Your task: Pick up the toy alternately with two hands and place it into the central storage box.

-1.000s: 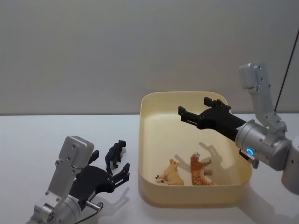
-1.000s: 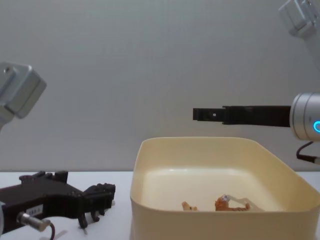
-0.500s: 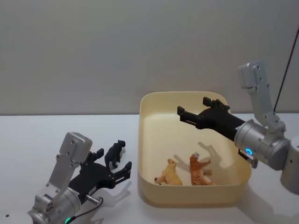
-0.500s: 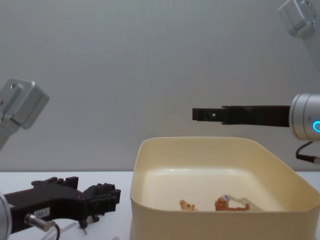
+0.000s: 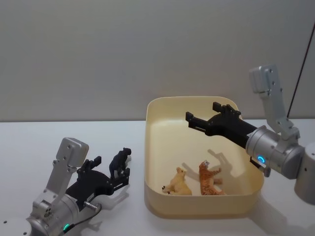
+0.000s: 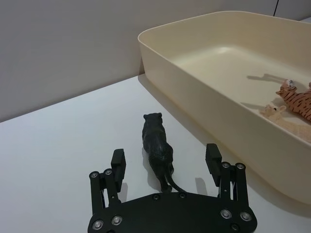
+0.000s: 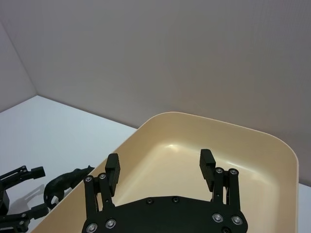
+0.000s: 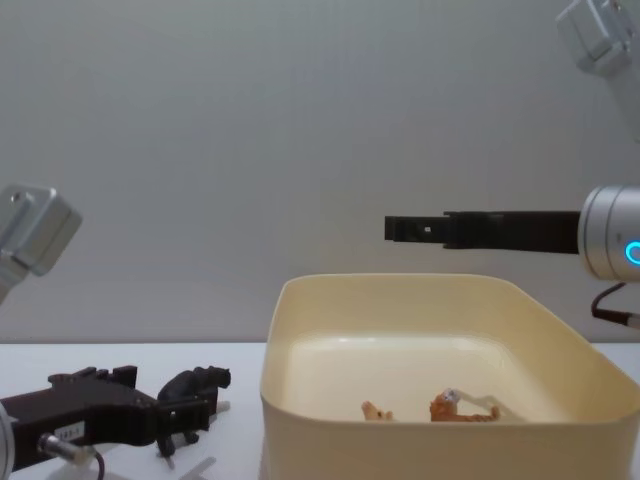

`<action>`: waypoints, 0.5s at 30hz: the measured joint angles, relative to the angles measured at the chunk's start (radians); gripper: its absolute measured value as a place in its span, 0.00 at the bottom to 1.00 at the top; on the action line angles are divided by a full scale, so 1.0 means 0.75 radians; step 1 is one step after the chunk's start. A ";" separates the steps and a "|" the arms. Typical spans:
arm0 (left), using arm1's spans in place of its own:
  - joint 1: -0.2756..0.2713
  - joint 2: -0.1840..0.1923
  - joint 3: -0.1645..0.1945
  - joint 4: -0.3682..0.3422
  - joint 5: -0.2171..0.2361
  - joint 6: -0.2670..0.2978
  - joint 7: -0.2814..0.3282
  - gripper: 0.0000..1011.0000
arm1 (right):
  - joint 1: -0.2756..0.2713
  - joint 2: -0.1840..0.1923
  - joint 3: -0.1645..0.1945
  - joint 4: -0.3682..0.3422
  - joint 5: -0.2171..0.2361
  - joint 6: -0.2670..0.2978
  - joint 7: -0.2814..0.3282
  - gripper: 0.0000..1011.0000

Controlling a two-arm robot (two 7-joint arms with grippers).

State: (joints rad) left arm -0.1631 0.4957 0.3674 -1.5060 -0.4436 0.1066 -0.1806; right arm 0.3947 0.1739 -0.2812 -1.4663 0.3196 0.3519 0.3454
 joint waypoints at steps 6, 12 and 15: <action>-0.042 -0.023 -0.007 0.076 -0.001 -0.022 -0.045 0.99 | 0.000 0.000 0.000 0.000 0.000 0.000 0.000 0.99; -0.094 -0.052 -0.010 0.163 0.000 -0.055 -0.110 0.99 | 0.000 0.000 0.000 0.000 0.000 0.000 0.000 0.99; -0.120 -0.067 -0.010 0.202 0.000 -0.068 -0.142 0.99 | 0.000 0.000 0.000 0.000 0.000 0.000 0.000 0.99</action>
State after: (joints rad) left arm -0.2533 0.4457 0.3598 -1.3548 -0.4435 0.0553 -0.2868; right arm 0.3947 0.1738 -0.2812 -1.4663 0.3197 0.3518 0.3453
